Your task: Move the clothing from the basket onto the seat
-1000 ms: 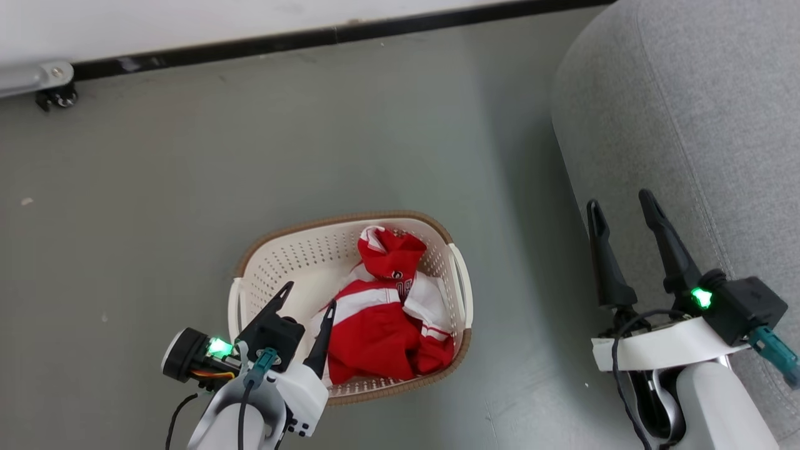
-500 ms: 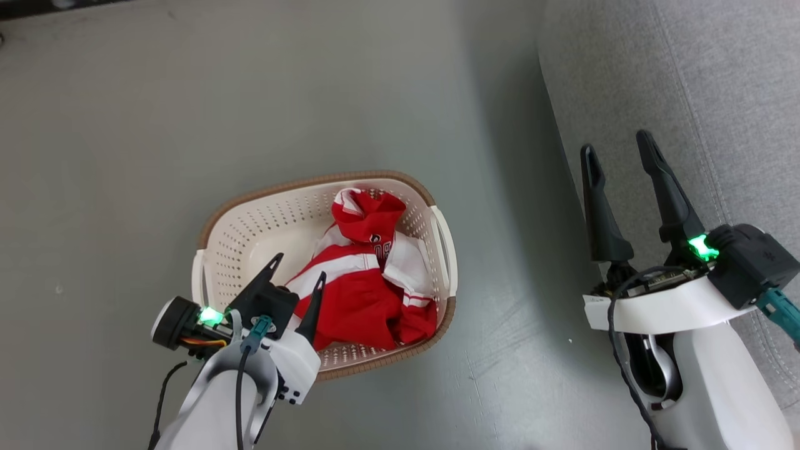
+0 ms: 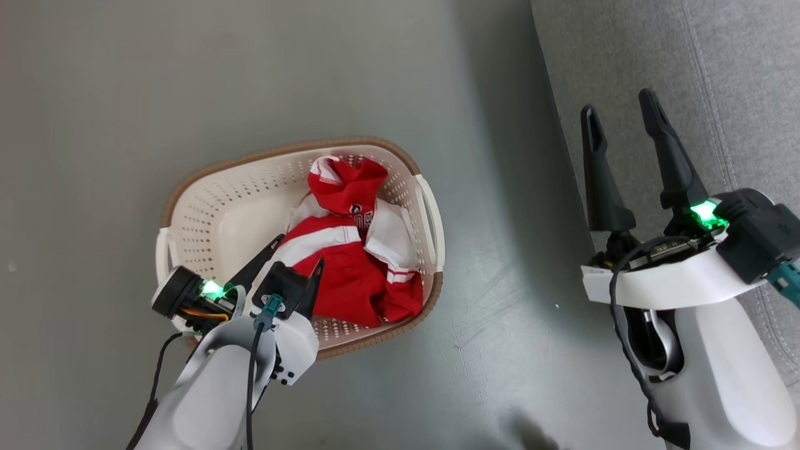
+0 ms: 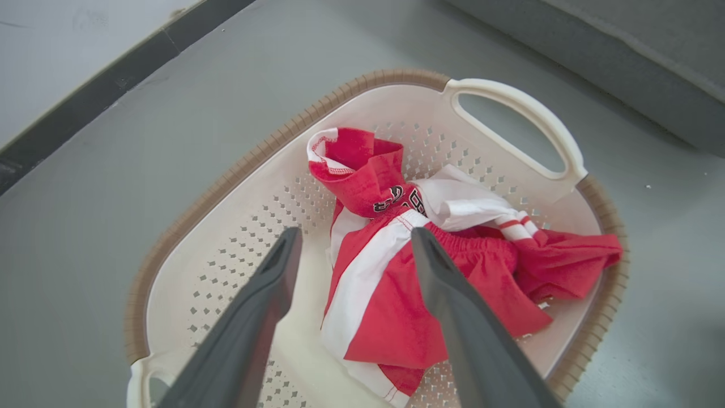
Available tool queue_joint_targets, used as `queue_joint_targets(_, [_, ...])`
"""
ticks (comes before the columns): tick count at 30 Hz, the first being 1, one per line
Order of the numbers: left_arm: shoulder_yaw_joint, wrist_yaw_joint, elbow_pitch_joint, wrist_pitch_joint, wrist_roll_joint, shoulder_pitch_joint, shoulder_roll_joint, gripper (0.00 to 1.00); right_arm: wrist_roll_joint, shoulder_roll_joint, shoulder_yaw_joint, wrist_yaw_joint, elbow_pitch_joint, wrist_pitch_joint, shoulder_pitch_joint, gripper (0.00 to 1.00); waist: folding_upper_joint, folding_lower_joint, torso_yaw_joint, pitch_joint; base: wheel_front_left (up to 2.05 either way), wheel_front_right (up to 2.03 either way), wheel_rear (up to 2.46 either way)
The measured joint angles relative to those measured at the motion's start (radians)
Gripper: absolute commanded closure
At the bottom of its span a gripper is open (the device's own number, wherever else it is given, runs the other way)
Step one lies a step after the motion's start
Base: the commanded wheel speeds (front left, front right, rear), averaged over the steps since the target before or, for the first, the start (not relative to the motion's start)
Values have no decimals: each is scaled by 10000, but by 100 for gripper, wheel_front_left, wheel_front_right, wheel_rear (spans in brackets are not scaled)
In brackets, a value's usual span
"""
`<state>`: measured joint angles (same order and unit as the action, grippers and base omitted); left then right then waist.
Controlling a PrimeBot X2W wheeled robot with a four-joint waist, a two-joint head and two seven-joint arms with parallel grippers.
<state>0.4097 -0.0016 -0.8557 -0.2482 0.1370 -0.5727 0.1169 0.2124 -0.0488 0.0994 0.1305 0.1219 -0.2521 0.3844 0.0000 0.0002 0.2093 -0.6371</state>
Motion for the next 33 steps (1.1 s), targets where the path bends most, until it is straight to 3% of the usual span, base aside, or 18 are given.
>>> queue_joint_targets(20, [261,-201,-1438,13,276,-1119,255,0,272,0,48,0,-290,-2,764,0,0,0,565,-1250,0,0,0])
queue_joint_targets(33, [272,-25,-2107,282,523,-1853,395,0,380,0,184,0,-472,-2,1269,0,1,0,794,-1856,0,0,0])
